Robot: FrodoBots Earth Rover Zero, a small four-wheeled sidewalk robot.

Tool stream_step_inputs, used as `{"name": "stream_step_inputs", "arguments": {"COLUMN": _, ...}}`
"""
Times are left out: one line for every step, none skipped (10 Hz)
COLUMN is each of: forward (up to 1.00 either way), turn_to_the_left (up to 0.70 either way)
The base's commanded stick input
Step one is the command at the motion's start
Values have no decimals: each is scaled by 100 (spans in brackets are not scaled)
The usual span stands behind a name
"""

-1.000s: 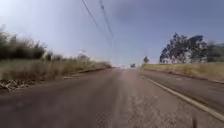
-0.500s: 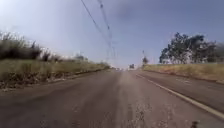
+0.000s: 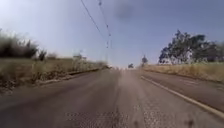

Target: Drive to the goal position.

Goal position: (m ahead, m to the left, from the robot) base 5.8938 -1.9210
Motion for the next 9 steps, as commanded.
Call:
{"name": "stream_step_inputs", "arguments": {"forward": 100, "turn_to_the_left": 0}}
{"name": "stream_step_inputs", "arguments": {"forward": 100, "turn_to_the_left": 0}}
{"name": "stream_step_inputs", "arguments": {"forward": 100, "turn_to_the_left": 0}}
{"name": "stream_step_inputs", "arguments": {"forward": 100, "turn_to_the_left": 0}}
{"name": "stream_step_inputs", "arguments": {"forward": 100, "turn_to_the_left": 0}}
{"name": "stream_step_inputs", "arguments": {"forward": 100, "turn_to_the_left": 0}}
{"name": "stream_step_inputs", "arguments": {"forward": 100, "turn_to_the_left": 0}}
{"name": "stream_step_inputs", "arguments": {"forward": 100, "turn_to_the_left": 0}}
{"name": "stream_step_inputs", "arguments": {"forward": 100, "turn_to_the_left": 0}}
